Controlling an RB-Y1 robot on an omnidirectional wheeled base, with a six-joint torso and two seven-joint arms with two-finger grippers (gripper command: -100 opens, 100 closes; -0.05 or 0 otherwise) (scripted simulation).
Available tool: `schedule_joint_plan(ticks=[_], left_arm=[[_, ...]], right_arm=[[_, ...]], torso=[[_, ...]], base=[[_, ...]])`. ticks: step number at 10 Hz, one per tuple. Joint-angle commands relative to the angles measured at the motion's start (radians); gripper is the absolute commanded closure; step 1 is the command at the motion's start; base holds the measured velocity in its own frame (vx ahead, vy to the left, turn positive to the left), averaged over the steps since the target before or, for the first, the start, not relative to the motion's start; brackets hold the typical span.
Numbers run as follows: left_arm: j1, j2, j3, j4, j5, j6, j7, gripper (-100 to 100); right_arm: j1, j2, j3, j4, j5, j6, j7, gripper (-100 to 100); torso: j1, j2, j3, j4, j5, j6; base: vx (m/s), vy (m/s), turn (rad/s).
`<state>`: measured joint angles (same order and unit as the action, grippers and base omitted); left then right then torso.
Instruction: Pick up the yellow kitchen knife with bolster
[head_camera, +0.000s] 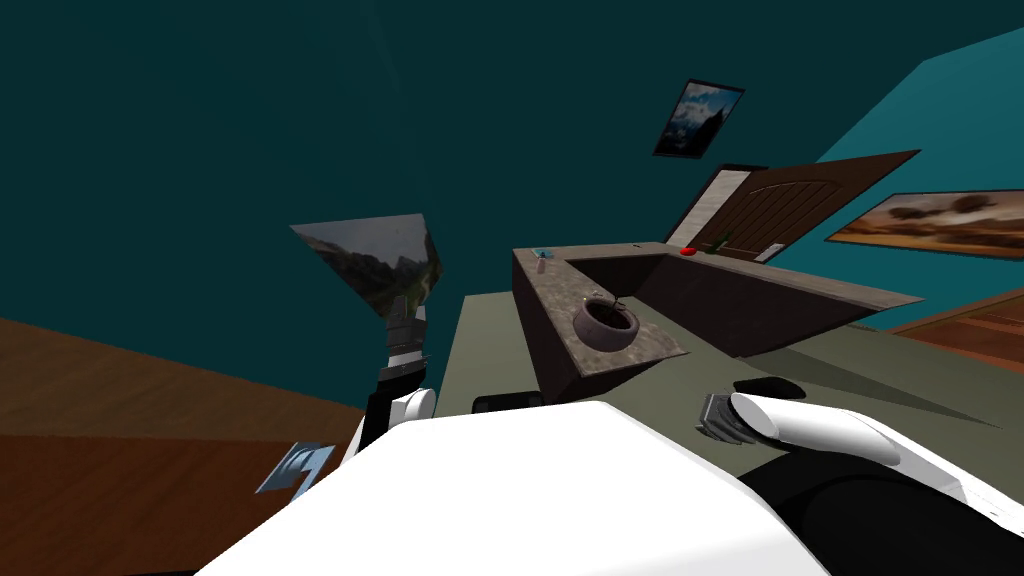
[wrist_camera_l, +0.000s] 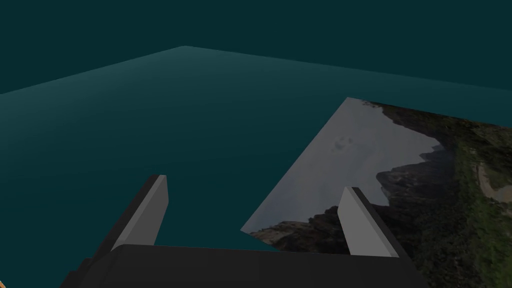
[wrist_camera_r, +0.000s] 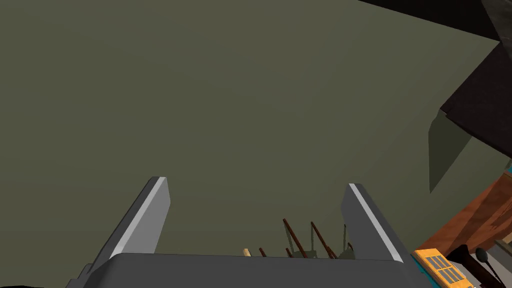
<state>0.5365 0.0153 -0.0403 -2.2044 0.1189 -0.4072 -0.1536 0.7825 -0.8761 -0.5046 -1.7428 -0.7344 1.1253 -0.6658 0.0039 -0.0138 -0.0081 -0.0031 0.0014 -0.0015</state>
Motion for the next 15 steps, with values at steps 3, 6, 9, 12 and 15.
schedule_joint_plan(ticks=[3, 6, 9, 12, 15], left_arm=[[0.0, 0.0, 0.0, 0.0, 0.0, 0.0, 0.0, 0], [0.0, 0.0, 0.0, 0.0, 0.0, 0.0, 0.0, 0], [0.0, 0.0, 0.0, 0.0, 0.0, 0.0, 0.0, 0], [0.0, 0.0, 0.0, 0.0, 0.0, 0.0, 0.0, 0], [0.0, 0.0, 0.0, 0.0, 0.0, 0.0, 0.0, 0]], right_arm=[[0.004, -0.019, -0.043, 0.062, -0.083, 0.105, -0.036, -100], [0.008, -0.025, -0.065, 0.085, -0.119, 0.175, -0.053, -100], [0.012, -0.031, -0.105, 0.127, -0.187, 0.259, -0.082, -100], [0.014, -0.031, -0.143, 0.163, -0.247, 0.327, -0.107, -100], [0.013, -0.028, -0.176, 0.193, -0.297, 0.379, -0.127, -100]], torso=[[-0.001, -0.002, -0.001, -0.001, 0.0, 0.0], [-0.004, -0.004, -0.002, -0.001, -0.001, 0.0], [-0.004, -0.002, -0.002, -0.001, -0.001, 0.0], [-0.008, -0.007, -0.004, -0.002, -0.002, 0.0], [-0.005, -0.013, -0.007, -0.002, -0.001, -0.006]], base=[[0.209, 0.056, 0.011], [0.208, 0.014, 0.019], [0.222, 0.003, 0.029], [0.269, -0.032, 0.05], [0.269, -0.026, 0.049]])
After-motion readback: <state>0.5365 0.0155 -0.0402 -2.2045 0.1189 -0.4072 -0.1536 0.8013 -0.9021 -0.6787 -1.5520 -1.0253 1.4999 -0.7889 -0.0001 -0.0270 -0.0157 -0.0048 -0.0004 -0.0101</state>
